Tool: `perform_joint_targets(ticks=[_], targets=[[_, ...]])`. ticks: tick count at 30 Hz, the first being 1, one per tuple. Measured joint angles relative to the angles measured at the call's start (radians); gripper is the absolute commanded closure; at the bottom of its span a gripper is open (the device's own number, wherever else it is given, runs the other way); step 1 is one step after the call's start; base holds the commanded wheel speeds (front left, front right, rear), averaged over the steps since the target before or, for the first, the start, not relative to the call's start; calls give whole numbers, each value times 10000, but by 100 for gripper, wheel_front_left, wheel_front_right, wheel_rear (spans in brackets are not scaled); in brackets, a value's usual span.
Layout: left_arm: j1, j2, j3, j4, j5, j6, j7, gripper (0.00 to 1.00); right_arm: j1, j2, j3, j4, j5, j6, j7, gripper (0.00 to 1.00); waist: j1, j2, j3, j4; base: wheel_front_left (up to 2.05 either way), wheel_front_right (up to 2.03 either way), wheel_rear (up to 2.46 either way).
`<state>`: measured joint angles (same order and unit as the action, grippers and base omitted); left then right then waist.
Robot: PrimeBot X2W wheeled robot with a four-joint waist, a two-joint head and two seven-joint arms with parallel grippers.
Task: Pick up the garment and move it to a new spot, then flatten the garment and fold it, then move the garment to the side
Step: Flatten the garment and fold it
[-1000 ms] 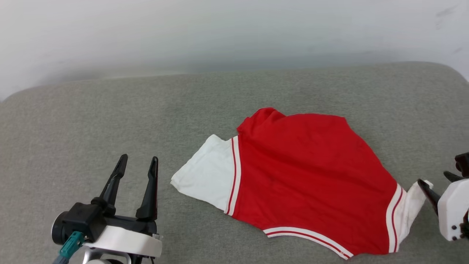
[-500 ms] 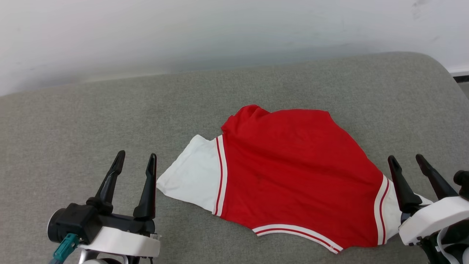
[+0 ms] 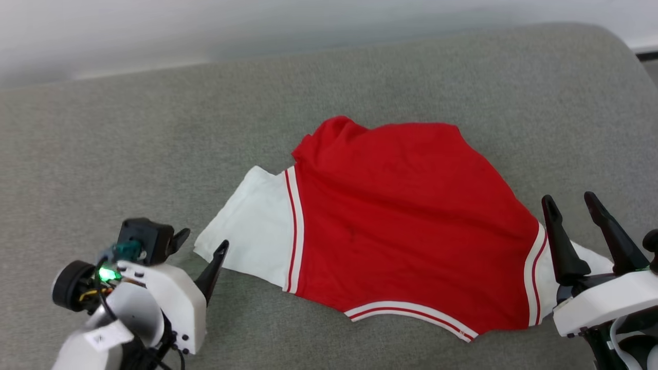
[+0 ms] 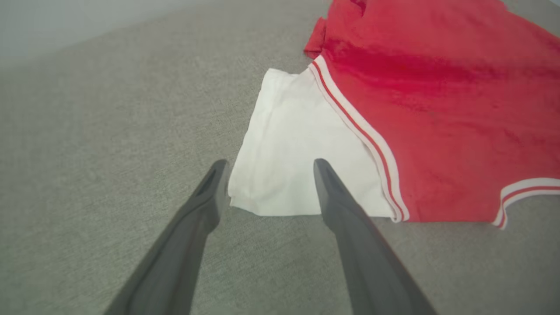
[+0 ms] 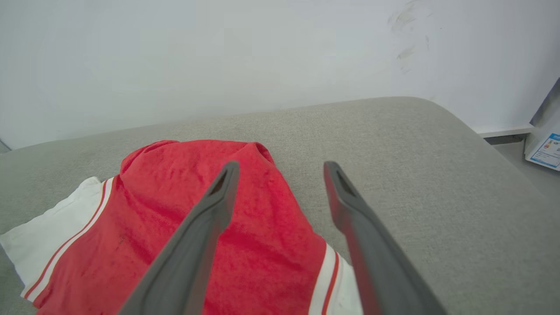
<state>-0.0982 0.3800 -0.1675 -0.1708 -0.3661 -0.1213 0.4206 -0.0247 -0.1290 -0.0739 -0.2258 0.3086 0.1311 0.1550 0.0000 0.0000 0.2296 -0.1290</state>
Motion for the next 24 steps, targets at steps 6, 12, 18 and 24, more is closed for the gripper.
perform_joint_targets(ticks=[6, 12, 18, 24], targets=[[-310, 493, 169, -410, -144, 441, 1967, 0, -100, 234, 219, -194, -115, 0, -75, 0, 0, 0, 821, -213, 0, 0, 0], [-428, 698, 211, -401, -12, 610, 2380, 0, -162, 360, 337, -182, -215, 0, -274, 0, 1, 0, 1619, -418, 0, 0, 0], [-614, 794, -6, -113, -54, 593, 2823, 0, -253, 403, 456, -17, -326, 0, -416, 0, 0, 0, 1934, -532, 0, 0, 0], [-737, 754, -188, 213, -276, 506, 3045, 100, -354, 395, 497, 123, -449, 0, -441, 0, 0, 0, 1841, -464, 0, 0, 0]])
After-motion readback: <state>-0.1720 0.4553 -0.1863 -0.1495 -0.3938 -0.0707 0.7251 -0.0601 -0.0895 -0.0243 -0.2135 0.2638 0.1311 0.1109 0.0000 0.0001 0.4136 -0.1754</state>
